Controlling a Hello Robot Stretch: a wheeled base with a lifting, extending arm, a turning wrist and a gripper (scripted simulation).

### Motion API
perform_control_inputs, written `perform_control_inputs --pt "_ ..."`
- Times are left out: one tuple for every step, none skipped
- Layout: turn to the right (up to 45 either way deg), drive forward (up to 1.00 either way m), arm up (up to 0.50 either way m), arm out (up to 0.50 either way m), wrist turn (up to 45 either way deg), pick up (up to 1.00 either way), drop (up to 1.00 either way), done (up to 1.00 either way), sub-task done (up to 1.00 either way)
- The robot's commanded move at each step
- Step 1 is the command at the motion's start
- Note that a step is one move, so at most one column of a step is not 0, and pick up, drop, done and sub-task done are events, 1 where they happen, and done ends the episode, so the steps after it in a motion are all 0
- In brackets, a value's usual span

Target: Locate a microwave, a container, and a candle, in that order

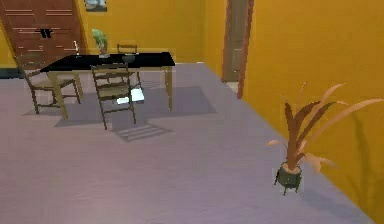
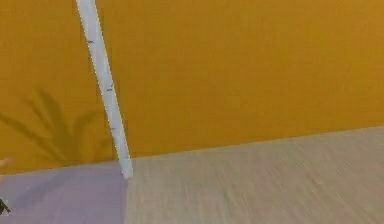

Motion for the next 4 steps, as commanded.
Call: perform_control_inputs --pt "0.0 0.65 0.0 0.0 0.0 0.0 0.0 0.0 0.0" --pt "-45.0 0.0 0.0 0.0 0.0 0.0 0.0 0.0 0.0" --pt "-18.0 0.0 0.0 0.0 0.0 0.0 0.0 0.0 0.0" --pt "-3.0 0.0 0.0 0.0 0.0 0.0 0.0 0.0 0.0"
